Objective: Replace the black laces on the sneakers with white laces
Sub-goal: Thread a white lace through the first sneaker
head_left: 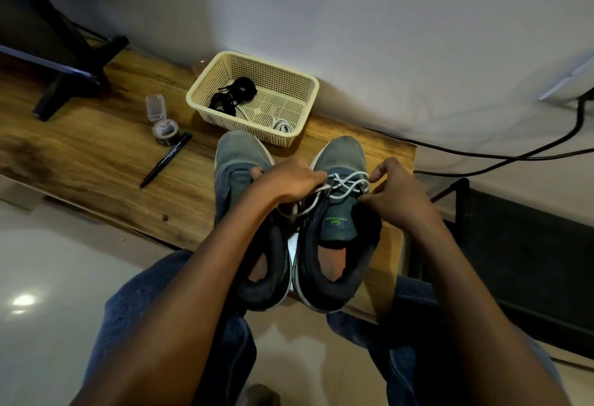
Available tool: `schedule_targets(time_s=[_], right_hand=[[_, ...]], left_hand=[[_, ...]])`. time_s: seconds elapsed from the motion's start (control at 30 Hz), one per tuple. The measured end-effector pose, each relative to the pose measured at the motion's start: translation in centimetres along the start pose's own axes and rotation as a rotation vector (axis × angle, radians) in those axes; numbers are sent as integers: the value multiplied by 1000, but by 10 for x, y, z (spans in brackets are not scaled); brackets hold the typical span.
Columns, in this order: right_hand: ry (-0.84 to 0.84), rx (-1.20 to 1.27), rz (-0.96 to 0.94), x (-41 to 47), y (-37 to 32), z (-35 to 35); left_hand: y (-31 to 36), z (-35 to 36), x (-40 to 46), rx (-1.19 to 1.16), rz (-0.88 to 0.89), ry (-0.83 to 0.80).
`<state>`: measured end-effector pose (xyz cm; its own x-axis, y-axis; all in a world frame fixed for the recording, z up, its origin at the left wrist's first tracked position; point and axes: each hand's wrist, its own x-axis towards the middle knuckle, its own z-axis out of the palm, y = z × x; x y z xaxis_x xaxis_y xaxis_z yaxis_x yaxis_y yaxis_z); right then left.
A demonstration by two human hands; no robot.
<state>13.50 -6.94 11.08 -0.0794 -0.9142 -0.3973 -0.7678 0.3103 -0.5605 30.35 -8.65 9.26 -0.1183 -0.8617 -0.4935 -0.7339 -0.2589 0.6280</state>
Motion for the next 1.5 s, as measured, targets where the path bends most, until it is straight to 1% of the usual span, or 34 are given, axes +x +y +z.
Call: schedule_targets(time_s=[0.1,0.33,0.5,0.53,0.6,0.63,0.7,0.77,0.8,0.83,0.9,0.97,1.03,1.13,1.2,1.23,1.3,1.37,1.43,1.5], right_hand=[[0,9,-3,0,1,0],[-20,21,-6,0,1,1],[-22,25,-14,2,4,2],[-26,32,-16,2,4,2],[-25,43,-27,2,4,3],[3,55,-42,2,3,3],[149,93,-118,4,2,3],[293,117,-249,5,-2,2],[313,132,-307,4,-4,3],[300,144,-344,3,-6,5],[219,191,-368,1,-11,10],[160,296,-370,0,-15,13],[181,405,-364,-1,-18,12],[203,493,-352,-5,-19,8],[221,621,-320,-7,-19,5],[255,696,-277,-6,-18,3],[346,846,-162,-2,-15,-3],[398,994,-50,2,-12,-5],[402,1077,6,3,-9,-5],[386,1096,18,4,-8,-4]], left_hand=[[-2,2,3,-67,23,-13],[9,-7,-7,-441,77,11],[11,-10,-8,-658,85,126],[11,-10,-7,-661,94,154],[11,-8,-6,-636,133,266],[11,-8,-5,-642,170,329],[13,-9,-7,-723,266,382],[18,-9,-10,-789,372,347],[22,-8,-13,-790,418,315],[25,-6,-15,-784,461,278],[31,0,-18,-782,530,204],[34,3,-18,-803,559,184],[34,1,-16,-834,535,220],[31,-4,-17,-878,461,290],[30,-5,-17,-896,399,319],[30,-6,-17,-954,362,311],[29,-9,-14,-1141,291,256],[27,-13,-11,-1265,242,206],[27,-14,-11,-1329,233,169],[28,-14,-12,-1403,252,127]])
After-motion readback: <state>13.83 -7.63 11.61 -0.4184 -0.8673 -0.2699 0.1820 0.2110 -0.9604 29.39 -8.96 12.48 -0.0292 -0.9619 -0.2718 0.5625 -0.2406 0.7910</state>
